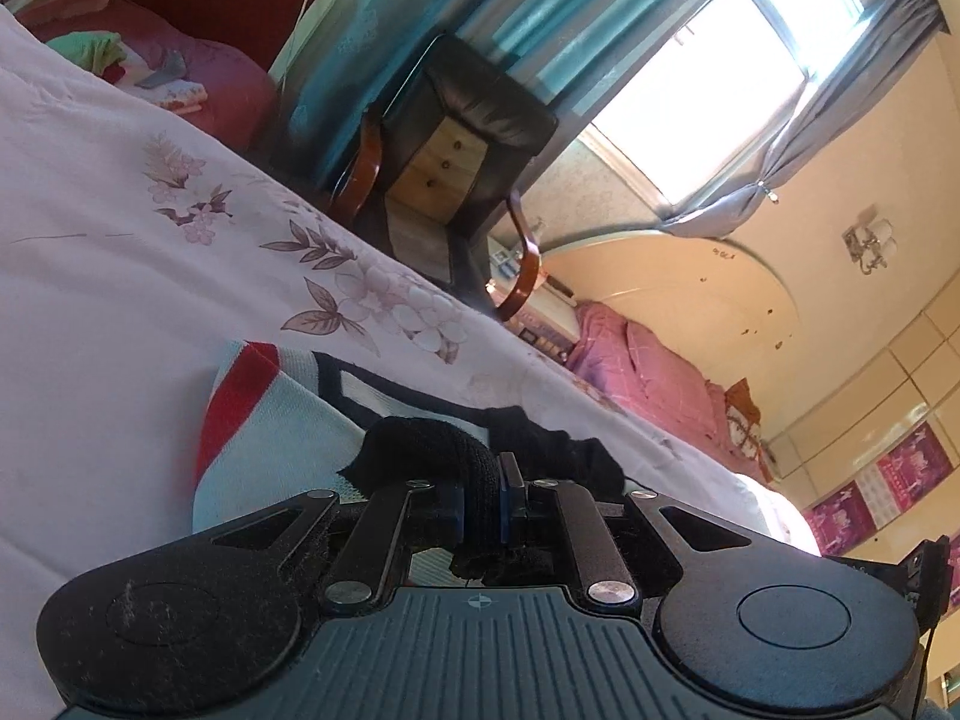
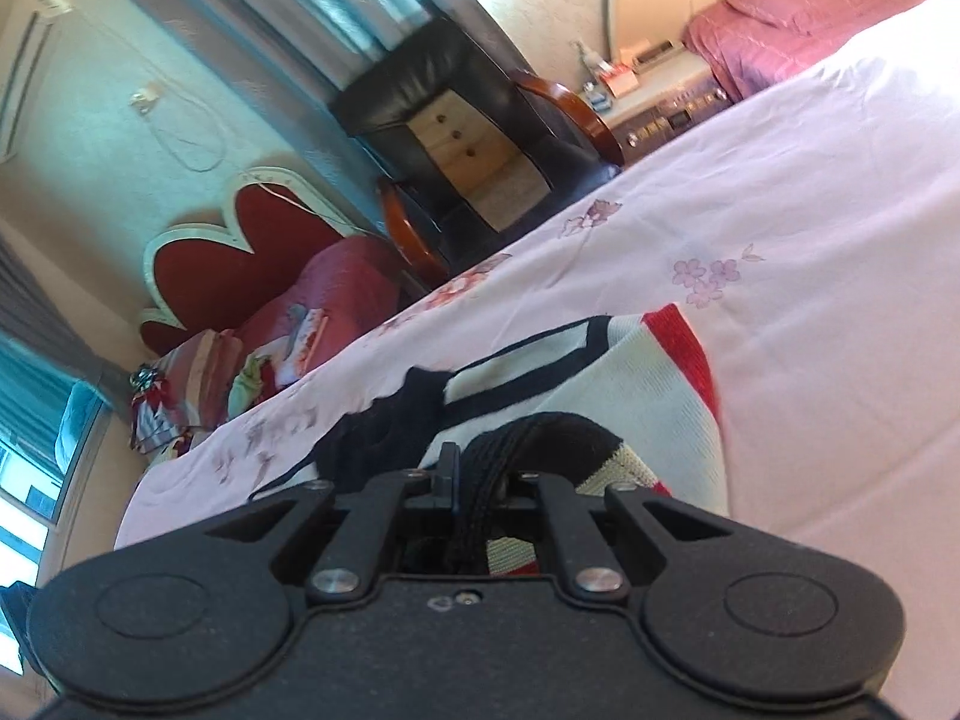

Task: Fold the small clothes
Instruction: 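Lift the hem and fold it toward the collar with both tools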

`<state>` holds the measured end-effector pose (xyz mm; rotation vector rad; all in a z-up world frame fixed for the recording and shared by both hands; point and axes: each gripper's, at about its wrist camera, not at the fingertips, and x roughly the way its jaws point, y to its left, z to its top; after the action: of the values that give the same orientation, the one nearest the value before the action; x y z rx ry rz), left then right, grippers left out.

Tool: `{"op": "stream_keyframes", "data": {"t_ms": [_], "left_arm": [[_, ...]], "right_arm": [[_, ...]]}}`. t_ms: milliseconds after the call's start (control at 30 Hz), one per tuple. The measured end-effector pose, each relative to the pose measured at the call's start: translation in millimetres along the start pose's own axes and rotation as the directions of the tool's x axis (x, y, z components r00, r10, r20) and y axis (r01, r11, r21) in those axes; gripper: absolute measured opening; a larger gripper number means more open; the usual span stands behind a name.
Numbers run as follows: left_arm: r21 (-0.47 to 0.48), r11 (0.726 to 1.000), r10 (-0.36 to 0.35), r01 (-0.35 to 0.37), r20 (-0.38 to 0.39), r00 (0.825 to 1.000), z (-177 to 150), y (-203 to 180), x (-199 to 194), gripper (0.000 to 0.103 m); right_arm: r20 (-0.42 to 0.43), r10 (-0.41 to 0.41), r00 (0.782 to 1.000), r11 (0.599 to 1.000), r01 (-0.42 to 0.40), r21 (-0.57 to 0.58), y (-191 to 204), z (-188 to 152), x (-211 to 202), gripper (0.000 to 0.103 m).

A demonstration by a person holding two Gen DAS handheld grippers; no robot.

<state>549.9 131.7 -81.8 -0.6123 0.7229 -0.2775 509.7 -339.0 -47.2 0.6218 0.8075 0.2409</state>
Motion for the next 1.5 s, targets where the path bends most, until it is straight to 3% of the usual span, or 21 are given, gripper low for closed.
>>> {"op": "stream_keyframes", "data": {"t_ms": [100, 200, 267, 333, 400, 500, 667, 733, 867, 967, 1000, 1033, 1100, 1133, 1233, 1300, 1400, 1500], "left_arm": [[-0.007, 1.000, 0.003, -0.003, -0.039, 0.999, 6, 15, 31, 0.010], [-0.006, 0.999, -0.047, 0.047, -0.030, 0.998, 6, 24, 48, 0.011], [-0.013, 0.998, -0.062, 0.061, -0.011, 0.998, 4, 27, 52, 0.029], [0.010, 0.997, -0.077, 0.077, 0.043, 0.996, 2, 26, 49, 0.067], [0.043, 0.997, -0.070, 0.067, 0.080, 0.994, 5, 24, 47, 0.074], [0.097, 0.995, -0.042, 0.036, 0.061, 0.997, 10, 19, 45, 0.073], [0.219, 0.974, 0.072, -0.063, -0.034, 0.997, 16, 11, 52, 0.070], [0.270, 0.956, 0.135, -0.114, -0.058, 0.989, 16, 7, 58, 0.049], [0.357, 0.914, 0.226, -0.193, -0.052, 0.973, 9, -2, 63, 0.033], [0.383, 0.900, 0.233, -0.208, -0.019, 0.972, 6, -4, 59, 0.011], [0.382, 0.899, 0.235, -0.215, -0.005, 0.972, 5, -6, 58, 0.006], [0.384, 0.897, 0.232, -0.218, 0.011, 0.973, 4, -7, 55, 0.005], [0.384, 0.896, 0.218, -0.225, 0.063, 0.974, 3, -11, 47, 0.005], [0.385, 0.893, 0.212, -0.232, 0.094, 0.973, 2, -12, 41, 0.005], [0.382, 0.886, 0.214, -0.261, 0.164, 0.963, -3, -13, 29, 0.005], [0.397, 0.866, 0.258, -0.305, 0.168, 0.951, -8, -13, 34, 0.005], [0.370, 0.864, 0.312, -0.342, 0.140, 0.940, -12, -7, 53, 0.005], [0.402, 0.834, 0.346, -0.379, 0.155, 0.926, -16, -15, 55, 0.006]], "right_arm": [[-0.031, -0.019, 0.999, 1.000, 0.019, 0.024, -12, 12, 36, 0.007], [-0.055, -0.033, 0.998, 0.999, 0.035, 0.027, -21, 13, 63, 0.010], [-0.027, -0.035, 0.999, 0.999, 0.035, 0.001, -23, 11, 71, 0.021], [0.010, -0.006, 1.000, 1.000, 0.006, 0.000, -25, 9, 71, 0.037], [0.064, 0.002, 0.998, 1.000, -0.002, -0.004, -26, 7, 63, 0.050], [0.122, 0.000, 0.993, 0.999, 0.004, -0.032, -29, 10, 51, 0.052], [0.100, -0.055, 0.993, 0.985, 0.070, -0.156, -26, 17, 46, 0.046], [0.080, -0.083, 0.993, 0.972, 0.099, -0.213, -20, 19, 49, 0.043], [0.048, -0.179, 0.983, 0.923, 0.185, -0.338, -6, 13, 64, 0.041], [0.064, -0.285, 0.956, 0.836, 0.281, -0.471, 12, 0, 78, 0.034], [0.083, -0.306, 0.948, 0.801, 0.303, -0.516, 18, -5, 82, 0.020], [0.106, -0.325, 0.940, 0.762, 0.327, -0.560, 25, -10, 85, 0.009], [0.168, -0.343, 0.924, 0.702, 0.371, -0.608, 37, -19, 86, 0.005], [0.202, -0.336, 0.920, 0.694, 0.387, -0.607, 40, -21, 83, 0.005], [0.269, -0.295, 0.917, 0.734, 0.397, -0.551, 36, -19, 66, 0.005], [0.293, -0.301, 0.907, 0.742, 0.416, -0.525, 28, -19, 61, 0.005], [0.216, -0.368, 0.904, 0.743, 0.425, -0.516, 10, -18, 79, 0.006], [0.256, -0.384, 0.887, 0.721, 0.462, -0.517, 12, -25, 87, 0.009]]}}
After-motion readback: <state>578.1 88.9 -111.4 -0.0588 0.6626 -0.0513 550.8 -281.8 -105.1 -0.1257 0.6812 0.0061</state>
